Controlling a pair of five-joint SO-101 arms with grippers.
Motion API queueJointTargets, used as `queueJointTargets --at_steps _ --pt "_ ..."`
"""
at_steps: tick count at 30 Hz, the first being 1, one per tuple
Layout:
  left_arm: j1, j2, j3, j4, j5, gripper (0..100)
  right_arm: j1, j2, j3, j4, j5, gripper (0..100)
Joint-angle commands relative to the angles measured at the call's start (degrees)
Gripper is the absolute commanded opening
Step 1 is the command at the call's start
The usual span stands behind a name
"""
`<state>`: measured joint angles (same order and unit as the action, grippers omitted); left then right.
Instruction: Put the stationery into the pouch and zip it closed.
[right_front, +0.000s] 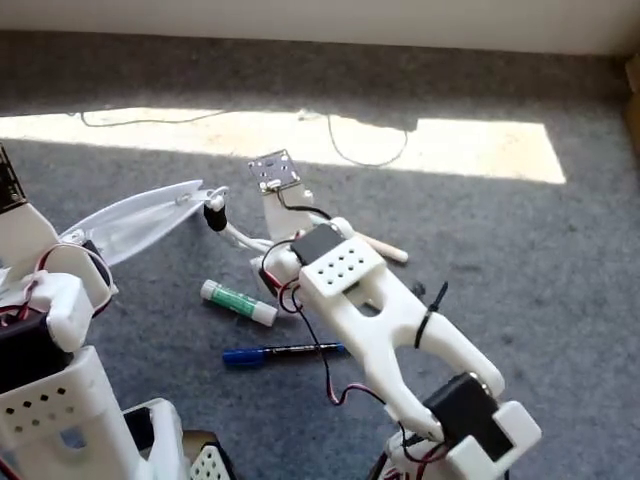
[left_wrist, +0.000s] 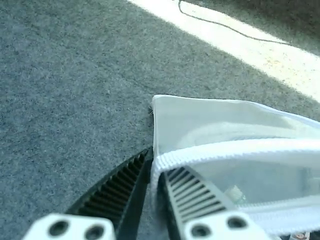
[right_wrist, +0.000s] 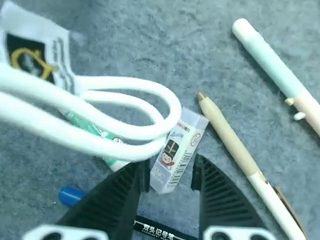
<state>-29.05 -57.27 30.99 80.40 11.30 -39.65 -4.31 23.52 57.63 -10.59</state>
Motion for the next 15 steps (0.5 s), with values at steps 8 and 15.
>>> queueJointTargets --at_steps 8,15 --pt "-0.57 -0.04 -1.1 -1.14 0.44 1 -0.4 7.34 -7.78 -1.01 -2.99 17.1" --pt "-0.48 -0.13 0.57 -1.58 0.26 1 1.27 11.12 -9.63 -1.1 -3.16 17.0"
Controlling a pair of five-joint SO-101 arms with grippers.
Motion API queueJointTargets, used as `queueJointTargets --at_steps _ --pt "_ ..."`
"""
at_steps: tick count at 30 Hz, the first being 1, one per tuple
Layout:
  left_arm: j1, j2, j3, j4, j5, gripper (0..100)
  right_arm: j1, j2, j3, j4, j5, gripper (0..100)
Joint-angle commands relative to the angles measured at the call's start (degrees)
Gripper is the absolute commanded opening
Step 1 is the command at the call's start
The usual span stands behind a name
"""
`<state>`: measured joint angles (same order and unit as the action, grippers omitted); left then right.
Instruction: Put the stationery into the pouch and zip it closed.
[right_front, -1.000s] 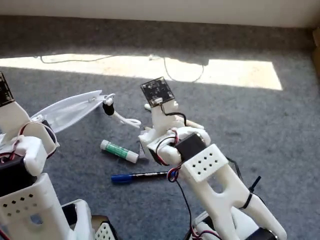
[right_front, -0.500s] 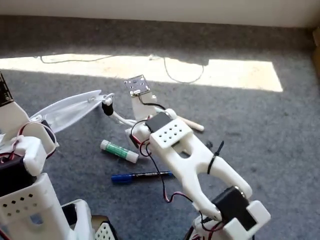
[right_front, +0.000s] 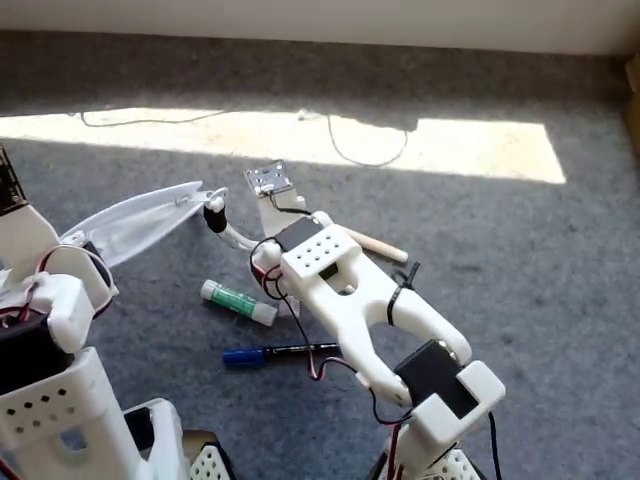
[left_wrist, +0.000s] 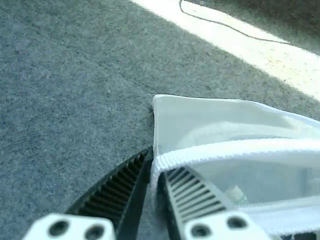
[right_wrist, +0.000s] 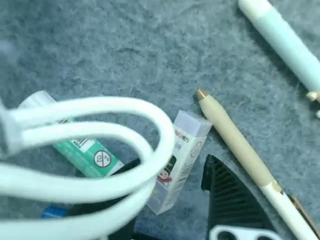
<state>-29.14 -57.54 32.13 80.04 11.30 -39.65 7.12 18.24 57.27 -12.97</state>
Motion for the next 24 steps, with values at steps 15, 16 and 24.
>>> queueJointTargets --at_steps 15,16,24 --pt "-0.4 0.13 -0.57 -1.23 0.26 1 1.54 8.57 -9.98 -0.4 -0.79 14.0" --pt "-0.4 0.13 -0.57 -1.23 0.26 1 1.54 8.66 -9.89 -0.48 -0.79 12.2" --pt "-0.4 0.13 -0.57 -1.23 0.26 1 1.8 6.9 -9.89 -0.31 -0.35 8.0"
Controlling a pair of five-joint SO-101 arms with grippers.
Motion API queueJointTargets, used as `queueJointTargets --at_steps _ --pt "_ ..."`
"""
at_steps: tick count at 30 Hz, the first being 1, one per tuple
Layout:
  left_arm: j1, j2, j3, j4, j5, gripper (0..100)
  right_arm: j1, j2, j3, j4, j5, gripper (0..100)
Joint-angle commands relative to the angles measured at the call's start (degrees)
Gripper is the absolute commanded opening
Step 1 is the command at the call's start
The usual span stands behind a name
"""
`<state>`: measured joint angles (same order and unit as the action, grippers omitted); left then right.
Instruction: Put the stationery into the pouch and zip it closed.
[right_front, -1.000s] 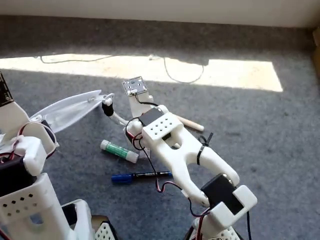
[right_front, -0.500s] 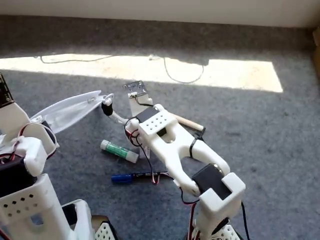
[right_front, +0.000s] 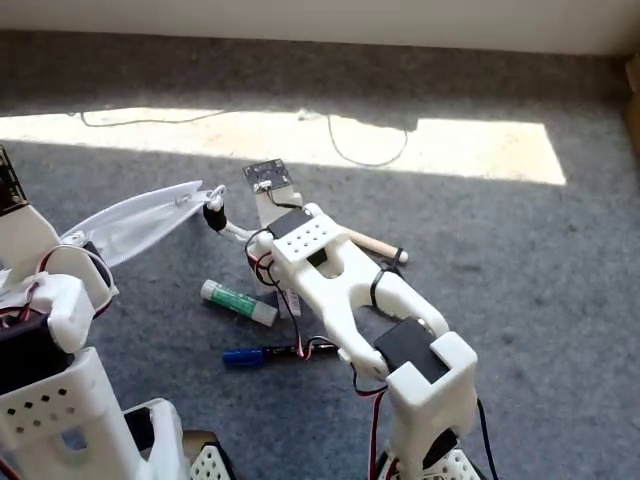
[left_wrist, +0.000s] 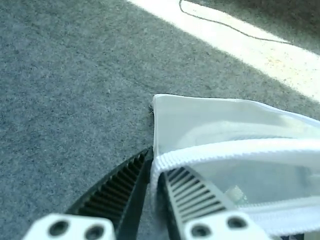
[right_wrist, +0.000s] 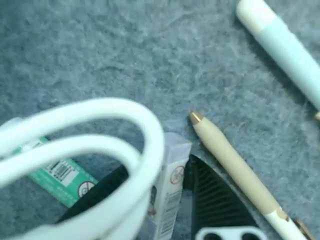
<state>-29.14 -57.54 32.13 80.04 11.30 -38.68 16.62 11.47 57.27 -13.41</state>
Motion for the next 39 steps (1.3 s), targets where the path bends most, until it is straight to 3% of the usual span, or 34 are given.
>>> queueJointTargets --at_steps 1,14,21,30,39 --pt "-0.4 0.13 -0.57 -1.23 0.26 1 0.92 -3.21 -2.77 -0.22 0.18 8.0" --pt "-0.31 0.13 -0.57 -1.23 0.26 1 2.51 -8.66 -2.51 7.78 12.75 3.8" --pt "-0.31 0.13 -0.57 -1.23 0.26 1 3.56 -6.46 -2.51 8.31 12.92 12.5" --pt "-0.31 0.13 -0.57 -1.23 0.26 1 3.47 -4.18 -3.03 13.14 12.84 13.1" --pt "-0.31 0.13 -0.57 -1.23 0.18 1 3.56 -3.74 -3.03 8.66 13.01 12.9"
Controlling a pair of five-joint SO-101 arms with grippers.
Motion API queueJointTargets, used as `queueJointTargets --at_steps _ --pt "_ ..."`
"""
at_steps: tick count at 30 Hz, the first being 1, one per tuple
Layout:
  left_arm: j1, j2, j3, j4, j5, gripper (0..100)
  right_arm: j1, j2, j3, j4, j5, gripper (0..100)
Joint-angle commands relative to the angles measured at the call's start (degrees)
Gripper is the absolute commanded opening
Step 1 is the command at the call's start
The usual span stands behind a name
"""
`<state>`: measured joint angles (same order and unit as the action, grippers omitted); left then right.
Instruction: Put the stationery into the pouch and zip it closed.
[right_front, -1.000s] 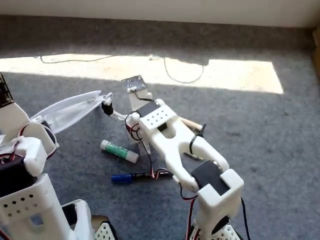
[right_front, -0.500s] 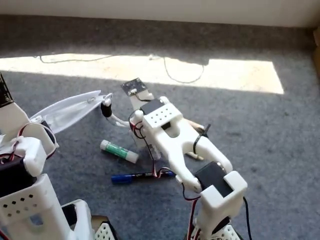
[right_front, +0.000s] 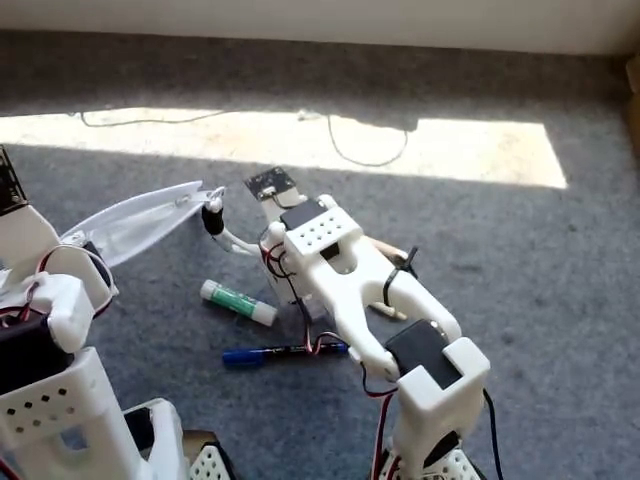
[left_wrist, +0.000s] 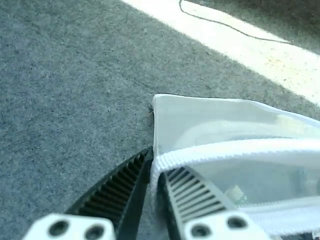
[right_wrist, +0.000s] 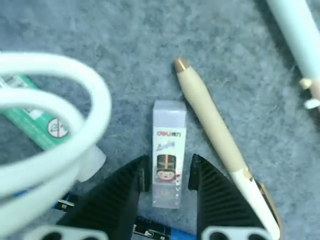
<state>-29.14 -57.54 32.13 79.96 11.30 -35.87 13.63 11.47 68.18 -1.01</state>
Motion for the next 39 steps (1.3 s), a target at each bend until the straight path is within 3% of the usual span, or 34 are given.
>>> queueJointTargets --at_steps 1,24,30,39 --pt "-0.31 0.13 -0.57 -1.14 0.18 1 0.75 -0.75 -2.95 -2.77 0.62 12.9" --pt "-0.22 0.13 -0.57 -1.14 0.18 1 0.75 4.7 -3.03 -6.64 0.62 12.5" --pt "-0.22 0.13 -0.48 -1.14 0.18 1 0.75 4.79 -3.03 -6.73 0.62 4.6" --pt "-0.13 0.13 -0.48 -1.14 0.18 1 0.75 4.26 -3.03 -6.29 0.7 0.6"
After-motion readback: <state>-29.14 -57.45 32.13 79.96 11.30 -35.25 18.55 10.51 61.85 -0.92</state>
